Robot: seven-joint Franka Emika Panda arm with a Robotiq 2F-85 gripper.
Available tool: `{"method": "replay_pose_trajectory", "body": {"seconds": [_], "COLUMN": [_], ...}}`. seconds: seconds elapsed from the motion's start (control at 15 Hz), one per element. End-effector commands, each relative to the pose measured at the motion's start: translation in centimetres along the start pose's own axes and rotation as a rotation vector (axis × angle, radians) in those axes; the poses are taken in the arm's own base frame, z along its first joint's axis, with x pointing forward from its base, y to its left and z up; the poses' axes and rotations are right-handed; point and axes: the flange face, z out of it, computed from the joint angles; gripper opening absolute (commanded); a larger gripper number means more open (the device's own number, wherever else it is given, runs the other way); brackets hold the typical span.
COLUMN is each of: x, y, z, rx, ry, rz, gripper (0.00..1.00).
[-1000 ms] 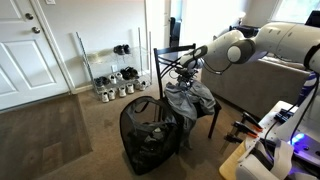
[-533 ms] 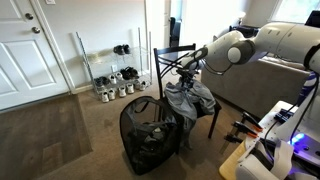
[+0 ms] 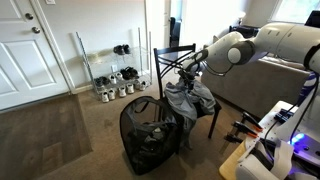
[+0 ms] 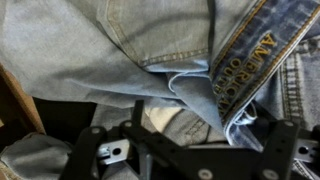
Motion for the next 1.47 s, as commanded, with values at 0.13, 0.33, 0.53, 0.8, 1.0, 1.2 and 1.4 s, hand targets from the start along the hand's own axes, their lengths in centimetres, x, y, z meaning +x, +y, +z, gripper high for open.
{"method": "replay_pose_trajectory", "body": {"seconds": [0.13,0.33,0.53,0.8,1.0,1.2,1.4], "x": [0.0,0.1,0.1,0.2,0.2,0.2,0.0], "y": [0.1,0.0,-0.1,-0.3,-0.3,-0.4,-0.9], "z": [0.4,0.3,0.2,0.0,0.1,-0.1,-1.6], "rx": [0.012,0.020,0.038,0.058,0.060,0.063,0.084], "ry": [0.008,0.006,0.003,0.000,-0.001,0.002,0.001], "rz": [0.047,0.049,0.050,0.052,0.056,0.073,0.079], "gripper": [0.59,0.40,0.21,0.01,0.02,0.02,0.02]}}
